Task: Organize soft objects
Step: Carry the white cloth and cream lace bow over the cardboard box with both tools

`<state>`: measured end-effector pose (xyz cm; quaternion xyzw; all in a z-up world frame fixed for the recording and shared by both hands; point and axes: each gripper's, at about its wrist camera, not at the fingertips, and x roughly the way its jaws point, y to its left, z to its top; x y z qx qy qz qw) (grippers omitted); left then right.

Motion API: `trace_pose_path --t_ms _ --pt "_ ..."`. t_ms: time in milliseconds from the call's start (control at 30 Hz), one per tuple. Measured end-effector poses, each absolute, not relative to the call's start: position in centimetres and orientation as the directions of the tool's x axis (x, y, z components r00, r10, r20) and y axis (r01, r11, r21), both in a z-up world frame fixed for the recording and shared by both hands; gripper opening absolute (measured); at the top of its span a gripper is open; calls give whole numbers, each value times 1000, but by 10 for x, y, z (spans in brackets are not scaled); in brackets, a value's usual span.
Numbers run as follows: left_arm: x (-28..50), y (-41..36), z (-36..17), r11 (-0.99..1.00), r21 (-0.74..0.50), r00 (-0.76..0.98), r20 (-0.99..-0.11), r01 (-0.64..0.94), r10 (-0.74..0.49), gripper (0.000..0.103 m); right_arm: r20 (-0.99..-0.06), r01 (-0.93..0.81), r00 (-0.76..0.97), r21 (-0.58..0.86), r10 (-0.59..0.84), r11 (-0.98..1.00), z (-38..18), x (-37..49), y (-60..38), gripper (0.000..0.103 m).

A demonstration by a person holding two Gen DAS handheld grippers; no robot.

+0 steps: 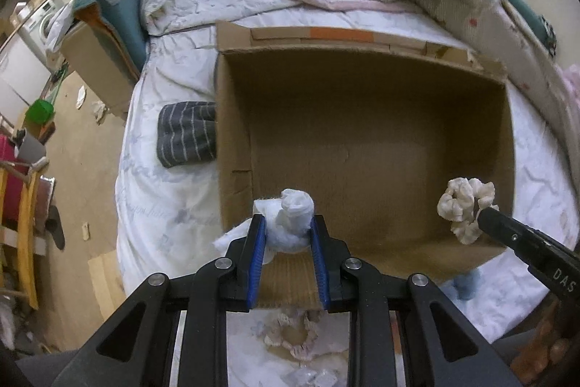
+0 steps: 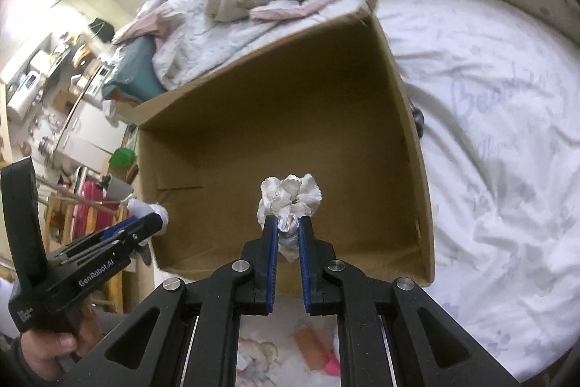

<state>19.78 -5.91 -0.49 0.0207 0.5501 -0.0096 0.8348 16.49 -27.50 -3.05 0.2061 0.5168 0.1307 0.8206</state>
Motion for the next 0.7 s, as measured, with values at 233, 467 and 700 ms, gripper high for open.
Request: trace_pose_path --t_ms 233,467,700 --pt "211 -61 -25 1000 15 365 -931 17 7 23 -825 35 380 465 419 885 -56 178 -270 13" --pt "215 -63 -38 999 44 353 -935 11 38 23 -860 3 334 410 386 912 -65 183 -257 13" --pt "218 -65 -47 999 45 342 -939 -2 44 23 -866 17 316 413 387 911 -69 184 -258 13"
